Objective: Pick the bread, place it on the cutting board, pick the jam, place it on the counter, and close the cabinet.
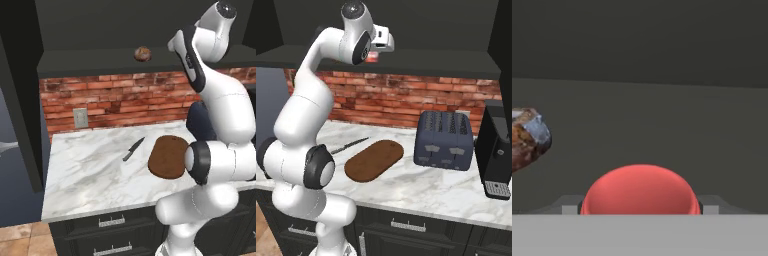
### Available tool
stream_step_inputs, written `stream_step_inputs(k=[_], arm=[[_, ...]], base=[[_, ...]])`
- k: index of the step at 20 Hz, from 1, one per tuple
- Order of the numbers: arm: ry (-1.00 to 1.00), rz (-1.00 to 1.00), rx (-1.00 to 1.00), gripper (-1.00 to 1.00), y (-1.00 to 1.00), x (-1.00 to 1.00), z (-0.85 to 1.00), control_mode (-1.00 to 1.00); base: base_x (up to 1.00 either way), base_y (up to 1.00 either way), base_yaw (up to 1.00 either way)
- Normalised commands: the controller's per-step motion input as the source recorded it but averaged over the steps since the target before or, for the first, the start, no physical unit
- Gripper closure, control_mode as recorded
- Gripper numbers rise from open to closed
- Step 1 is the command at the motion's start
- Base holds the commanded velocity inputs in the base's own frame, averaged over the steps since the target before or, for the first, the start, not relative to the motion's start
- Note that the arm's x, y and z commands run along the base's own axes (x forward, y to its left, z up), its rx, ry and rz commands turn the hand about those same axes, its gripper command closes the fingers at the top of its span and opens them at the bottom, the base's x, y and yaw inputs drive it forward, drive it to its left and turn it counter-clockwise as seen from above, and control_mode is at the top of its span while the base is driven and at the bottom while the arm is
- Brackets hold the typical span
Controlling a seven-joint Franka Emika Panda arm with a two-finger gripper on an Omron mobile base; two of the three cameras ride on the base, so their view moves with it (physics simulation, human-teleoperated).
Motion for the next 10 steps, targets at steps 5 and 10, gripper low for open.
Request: stream_step_inputs(k=[5,10], arm=[[-0.04,0.0,0.0,1.0,0.0,-0.56,-0.02,-1.0],[-0.04,0.0,0.0,1.0,0.0,-0.67,-0.01,-1.0]], base=[[0.0,0.0,0.0],[0.0,0.0,0.0]])
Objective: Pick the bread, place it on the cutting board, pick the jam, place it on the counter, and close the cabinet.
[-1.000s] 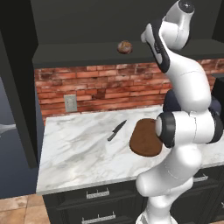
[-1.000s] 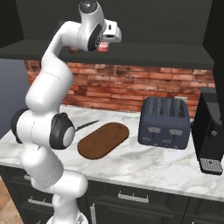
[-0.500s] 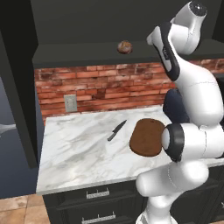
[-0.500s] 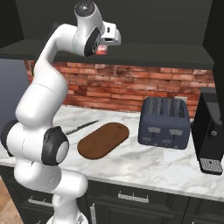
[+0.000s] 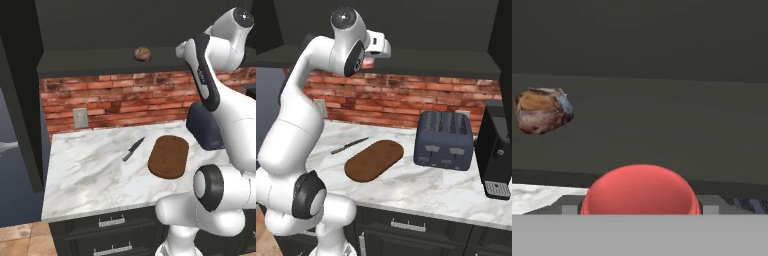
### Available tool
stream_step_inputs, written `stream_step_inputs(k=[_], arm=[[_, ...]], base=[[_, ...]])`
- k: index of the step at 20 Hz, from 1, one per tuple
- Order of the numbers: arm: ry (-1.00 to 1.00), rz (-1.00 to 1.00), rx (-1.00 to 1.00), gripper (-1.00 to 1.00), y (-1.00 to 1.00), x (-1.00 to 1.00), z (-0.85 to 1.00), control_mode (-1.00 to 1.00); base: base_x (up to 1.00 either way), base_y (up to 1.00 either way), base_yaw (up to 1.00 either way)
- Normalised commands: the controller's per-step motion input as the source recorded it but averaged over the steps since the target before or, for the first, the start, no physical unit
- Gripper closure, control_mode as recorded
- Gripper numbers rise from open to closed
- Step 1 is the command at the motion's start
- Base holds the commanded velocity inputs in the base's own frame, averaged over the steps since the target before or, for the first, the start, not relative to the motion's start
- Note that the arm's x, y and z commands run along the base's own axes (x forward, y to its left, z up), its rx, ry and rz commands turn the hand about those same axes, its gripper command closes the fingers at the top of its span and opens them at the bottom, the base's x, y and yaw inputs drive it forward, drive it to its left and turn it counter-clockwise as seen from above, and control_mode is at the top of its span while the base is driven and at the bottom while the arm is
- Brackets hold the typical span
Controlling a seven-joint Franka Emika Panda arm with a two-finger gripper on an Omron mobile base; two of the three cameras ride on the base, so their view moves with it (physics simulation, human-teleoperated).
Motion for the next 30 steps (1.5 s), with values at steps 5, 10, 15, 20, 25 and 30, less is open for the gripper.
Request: stream_step_inputs(k=[5,10,15,20,25,30], arm=[[0.0,0.0,0.0,1.0,0.0,-0.68,0.0,-1.0],[0.0,0.0,0.0,1.0,0.0,-0.67,0.0,-1.0],[0.0,0.0,0.0,1.0,0.0,-0.59,-0.05,-1.0],[0.0,0.0,0.0,1.0,0.01,-0.56,-0.05,-1.0],[0.0,-0.01,-0.03,1.0,0.18,-0.44,-0.2,-1.0],[0.0,-0.01,-0.06,1.0,0.37,-0.36,-0.26,-1.0]], base=[[0.0,0.0,0.0],[0.0,0.0,0.0],[0.0,0.0,0.0],[0.0,0.0,0.0],[0.0,0.0,0.0],[0.0,0.0,0.0]])
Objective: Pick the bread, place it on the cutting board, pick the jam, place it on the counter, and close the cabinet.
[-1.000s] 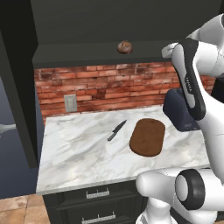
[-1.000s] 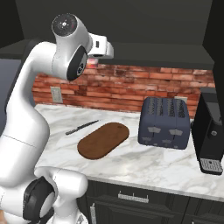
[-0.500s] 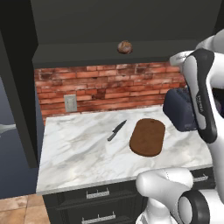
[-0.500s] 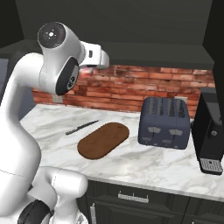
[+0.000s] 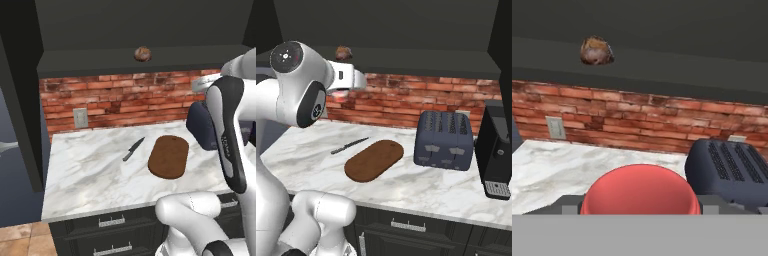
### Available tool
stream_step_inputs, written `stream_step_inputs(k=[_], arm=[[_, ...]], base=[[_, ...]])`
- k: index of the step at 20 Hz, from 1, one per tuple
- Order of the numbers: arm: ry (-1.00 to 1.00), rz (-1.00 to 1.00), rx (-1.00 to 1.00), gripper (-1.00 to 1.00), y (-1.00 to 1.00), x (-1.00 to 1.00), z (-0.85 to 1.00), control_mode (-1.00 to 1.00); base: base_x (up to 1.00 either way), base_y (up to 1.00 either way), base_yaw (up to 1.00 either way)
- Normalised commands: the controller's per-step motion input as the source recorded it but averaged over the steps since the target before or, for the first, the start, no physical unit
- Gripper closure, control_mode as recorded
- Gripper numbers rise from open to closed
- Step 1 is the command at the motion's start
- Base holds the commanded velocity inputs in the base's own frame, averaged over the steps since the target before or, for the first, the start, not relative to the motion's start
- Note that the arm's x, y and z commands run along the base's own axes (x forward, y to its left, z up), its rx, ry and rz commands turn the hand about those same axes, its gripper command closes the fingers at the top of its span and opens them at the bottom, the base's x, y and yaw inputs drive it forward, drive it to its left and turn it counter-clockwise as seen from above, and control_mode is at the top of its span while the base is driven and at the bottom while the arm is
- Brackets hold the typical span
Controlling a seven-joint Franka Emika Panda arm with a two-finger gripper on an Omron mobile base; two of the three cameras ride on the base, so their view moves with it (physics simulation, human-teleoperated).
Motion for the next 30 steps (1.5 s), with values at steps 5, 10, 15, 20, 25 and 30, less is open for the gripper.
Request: stream_step_inputs(k=[5,10,15,20,25,30], arm=[[0.0,0.0,-0.02,1.0,0.5,-0.17,-0.22,-1.0],[0.0,0.0,0.0,1.0,0.44,-0.06,-0.12,-1.0],[0.0,0.0,0.0,1.0,0.4,-0.03,-0.06,-1.0],[0.0,0.0,0.0,1.0,0.34,-0.13,-0.07,-1.0],[0.0,-0.01,0.03,1.0,0.33,-0.2,-0.1,-1.0],[0.0,-0.02,0.07,1.0,0.24,-0.18,-0.14,-1.0]], base=[[0.0,0.0,0.0],[0.0,0.0,0.0],[0.0,0.0,0.0],[0.0,0.0,0.0],[0.0,0.0,0.0],[0.0,0.0,0.0]])
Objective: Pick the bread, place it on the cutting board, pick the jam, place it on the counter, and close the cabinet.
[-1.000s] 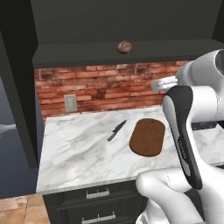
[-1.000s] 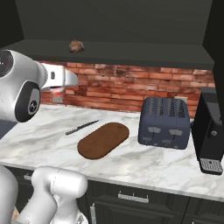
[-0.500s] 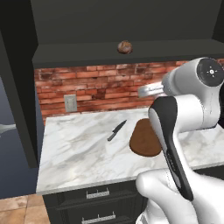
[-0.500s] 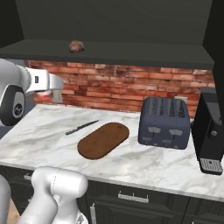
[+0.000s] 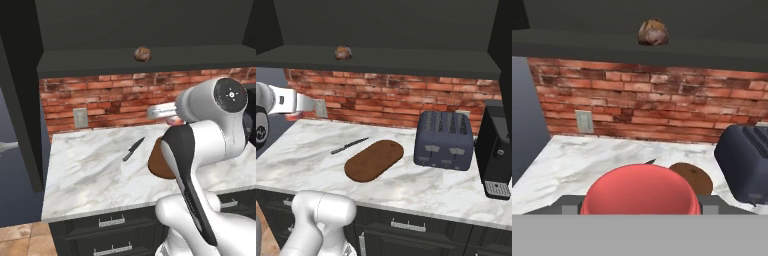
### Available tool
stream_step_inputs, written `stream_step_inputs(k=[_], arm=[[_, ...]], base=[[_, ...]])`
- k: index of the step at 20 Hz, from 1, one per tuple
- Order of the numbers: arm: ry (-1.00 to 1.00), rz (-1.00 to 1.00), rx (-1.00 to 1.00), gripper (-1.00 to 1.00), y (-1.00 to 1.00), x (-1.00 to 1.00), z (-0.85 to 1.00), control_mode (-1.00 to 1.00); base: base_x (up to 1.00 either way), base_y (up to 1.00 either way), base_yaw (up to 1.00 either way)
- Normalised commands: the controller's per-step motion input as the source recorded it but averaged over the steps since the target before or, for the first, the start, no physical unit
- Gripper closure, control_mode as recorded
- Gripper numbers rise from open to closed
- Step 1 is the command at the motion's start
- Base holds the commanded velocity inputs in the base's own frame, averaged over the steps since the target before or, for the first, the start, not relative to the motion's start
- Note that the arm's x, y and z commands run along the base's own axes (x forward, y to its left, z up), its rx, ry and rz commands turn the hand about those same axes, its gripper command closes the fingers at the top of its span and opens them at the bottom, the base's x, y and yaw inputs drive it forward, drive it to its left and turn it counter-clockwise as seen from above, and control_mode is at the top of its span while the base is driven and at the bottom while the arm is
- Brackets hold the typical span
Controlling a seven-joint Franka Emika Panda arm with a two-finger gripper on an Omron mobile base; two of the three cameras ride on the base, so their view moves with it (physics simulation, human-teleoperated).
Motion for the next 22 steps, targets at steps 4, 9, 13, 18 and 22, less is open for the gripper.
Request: stream_step_inputs(k=[4,9,13,18,22], arm=[[0.03,0.0,0.04,1.0,0.19,-0.02,-0.12,-1.0],[0.07,0.0,0.02,1.0,0.14,0.0,-0.07,-1.0],[0.06,0.0,0.0,1.0,0.09,0.0,-0.18,-1.0],[0.04,0.0,0.0,1.0,0.06,0.0,-0.26,-1.0],[0.02,0.0,0.0,1.0,0.07,0.0,-0.39,-1.0]], base=[[0.0,0.0,0.0],[0.0,0.0,0.0],[0.0,0.0,0.0],[0.0,0.0,0.0],[0.0,0.0,0.0]])
